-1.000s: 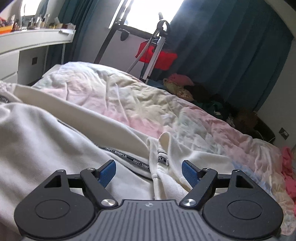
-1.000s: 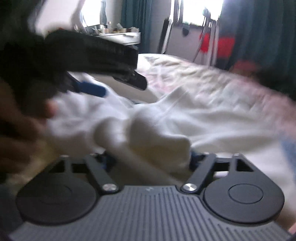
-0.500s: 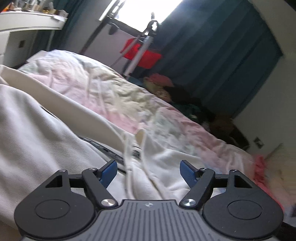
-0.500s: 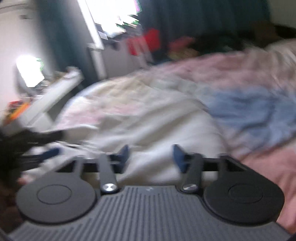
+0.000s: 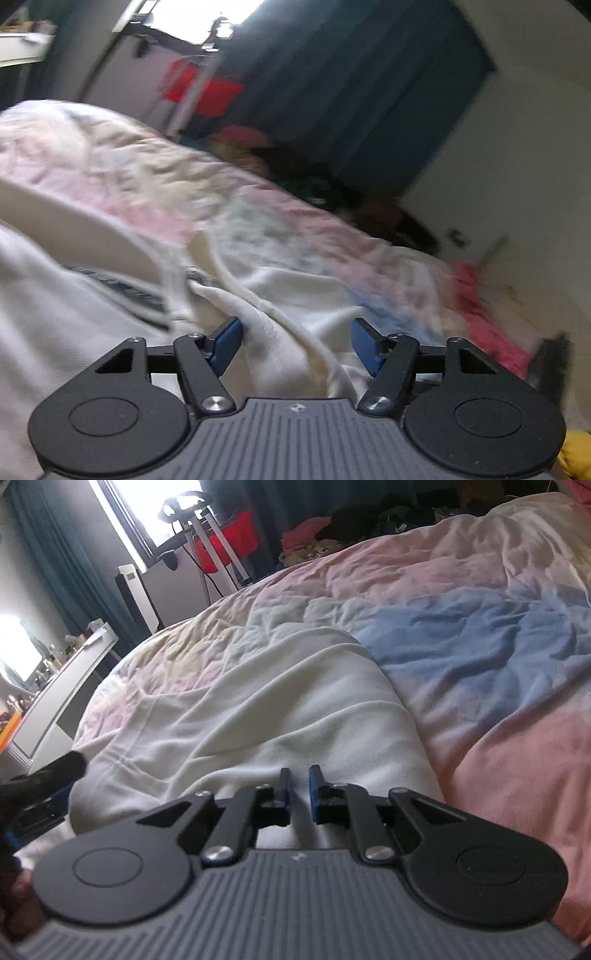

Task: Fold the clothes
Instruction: 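Grasp the folded pants edge with the left gripper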

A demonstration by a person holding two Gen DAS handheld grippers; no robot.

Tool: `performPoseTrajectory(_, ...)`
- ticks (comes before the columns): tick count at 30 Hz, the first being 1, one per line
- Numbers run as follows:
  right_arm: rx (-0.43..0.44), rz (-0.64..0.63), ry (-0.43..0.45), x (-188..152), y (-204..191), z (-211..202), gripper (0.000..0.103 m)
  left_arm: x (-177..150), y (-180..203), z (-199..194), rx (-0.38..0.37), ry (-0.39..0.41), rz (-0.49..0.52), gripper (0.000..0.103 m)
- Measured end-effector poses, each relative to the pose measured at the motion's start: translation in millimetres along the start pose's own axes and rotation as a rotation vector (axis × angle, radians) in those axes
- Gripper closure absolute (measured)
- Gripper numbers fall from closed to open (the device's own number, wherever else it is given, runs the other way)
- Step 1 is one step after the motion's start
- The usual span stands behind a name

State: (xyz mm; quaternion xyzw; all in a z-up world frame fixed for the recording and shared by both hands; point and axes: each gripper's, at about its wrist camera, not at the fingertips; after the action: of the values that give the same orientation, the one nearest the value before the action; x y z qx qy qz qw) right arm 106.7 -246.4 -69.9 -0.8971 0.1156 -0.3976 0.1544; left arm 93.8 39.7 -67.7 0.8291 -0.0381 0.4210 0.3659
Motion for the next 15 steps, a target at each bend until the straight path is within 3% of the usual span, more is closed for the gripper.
performPoseTrajectory(4, -0.003, -0.004, 0.001, 0, -2, -2, 0.091, -4, -3, 3, -0.189, -0.073, -0.102, 0.04)
performPoseTrajectory(7, -0.006, -0.009, 0.003, 1, -3, -1, 0.09, -12, -9, 10, -0.158, -0.109, -0.184, 0.04)
performPoseTrajectory(11, -0.008, -0.012, 0.005, 1, -4, -1, 0.09, -14, -31, 11, -0.016, -0.106, -0.312, 0.037)
performPoseTrajectory(15, -0.011, -0.019, 0.007, 3, -5, 5, 0.088, -13, -47, 9, -0.05, -0.084, -0.416, 0.035)
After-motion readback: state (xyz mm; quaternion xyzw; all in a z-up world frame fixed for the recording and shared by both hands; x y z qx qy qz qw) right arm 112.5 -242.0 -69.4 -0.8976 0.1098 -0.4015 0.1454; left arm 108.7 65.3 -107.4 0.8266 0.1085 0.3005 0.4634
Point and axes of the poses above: each gripper's, at about its wrist camera, not at the fingertips, and z roughly the way its jaws point, y to its right, x to its top, and after that the axes turned 3 degrees about -z, right-handed
